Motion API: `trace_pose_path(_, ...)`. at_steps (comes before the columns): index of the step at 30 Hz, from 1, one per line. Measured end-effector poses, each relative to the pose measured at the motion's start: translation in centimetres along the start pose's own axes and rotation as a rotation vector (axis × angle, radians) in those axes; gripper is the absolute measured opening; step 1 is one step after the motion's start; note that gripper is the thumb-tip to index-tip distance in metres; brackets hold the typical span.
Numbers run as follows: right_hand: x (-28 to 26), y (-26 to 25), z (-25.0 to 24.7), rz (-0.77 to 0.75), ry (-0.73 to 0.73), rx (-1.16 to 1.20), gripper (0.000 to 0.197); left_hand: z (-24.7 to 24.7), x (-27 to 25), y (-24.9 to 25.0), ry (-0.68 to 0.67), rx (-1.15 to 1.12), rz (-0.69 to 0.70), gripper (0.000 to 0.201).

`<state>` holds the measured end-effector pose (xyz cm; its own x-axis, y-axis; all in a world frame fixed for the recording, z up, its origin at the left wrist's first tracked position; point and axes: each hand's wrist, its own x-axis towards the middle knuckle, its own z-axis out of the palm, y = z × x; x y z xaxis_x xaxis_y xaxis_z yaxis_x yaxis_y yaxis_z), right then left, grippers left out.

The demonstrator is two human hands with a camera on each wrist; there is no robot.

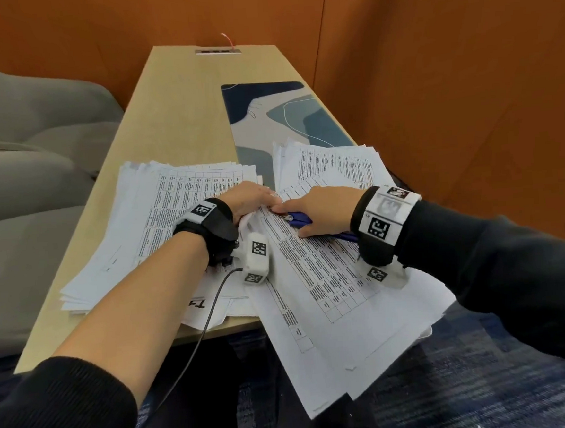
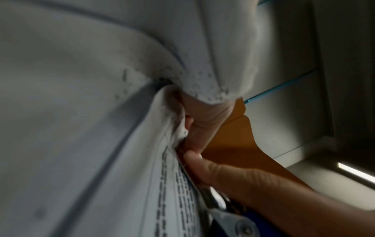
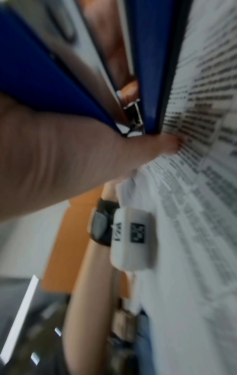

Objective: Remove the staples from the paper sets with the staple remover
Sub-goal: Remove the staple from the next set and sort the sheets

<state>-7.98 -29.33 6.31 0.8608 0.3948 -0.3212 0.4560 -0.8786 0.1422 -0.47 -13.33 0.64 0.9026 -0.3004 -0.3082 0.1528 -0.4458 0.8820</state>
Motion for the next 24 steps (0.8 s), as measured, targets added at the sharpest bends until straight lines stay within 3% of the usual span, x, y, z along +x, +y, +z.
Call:
trace_pose_path(1, 0.0, -0.5, 0.0, 0.011, 0.021, -0.125, 0.061, 0.1, 0.0, 0.1, -0.006, 0.034, 0.005, 0.007)
trace_pose_path(3, -0.1, -1.6, 0.1, 0.011, 0.043, -0.348, 0.058, 0.1, 0.4, 0.0, -0.009, 0.076, 0.001, 0.01)
trace_pose_path(6, 0.1, -2.2, 0.6, 0.019, 0.044, -0.431, 0.059, 0.2, 0.7, -0.1, -0.006, 0.086, 0.009, 0.012)
trace_pose_path(9, 0.1, 0.0, 0.6, 0.023, 0.057, -0.121, 0.059, 0.2, 0.7, -0.1, 0.005, 0.082, 0.006, 0.008)
trace_pose_path(11, -0.1, 2.1, 0.6, 0.004, 0.033, 0.106, 0.061, 0.0, 0.8, -0.2, 0.006, 0.054, -0.01, 0.013)
trace_pose_path(14, -0.3, 4.7, 1.3, 0.005, -0.019, 0.261, 0.062, -0.2, 1.1, -0.1, 0.002, 0.099, -0.036, 0.028)
trace_pose_path(24, 0.3, 5.6, 2.6, 0.004, -0.037, 0.232, 0.062, -0.5, 0.4, -0.2, -0.114, 0.041, -0.012, 0.027)
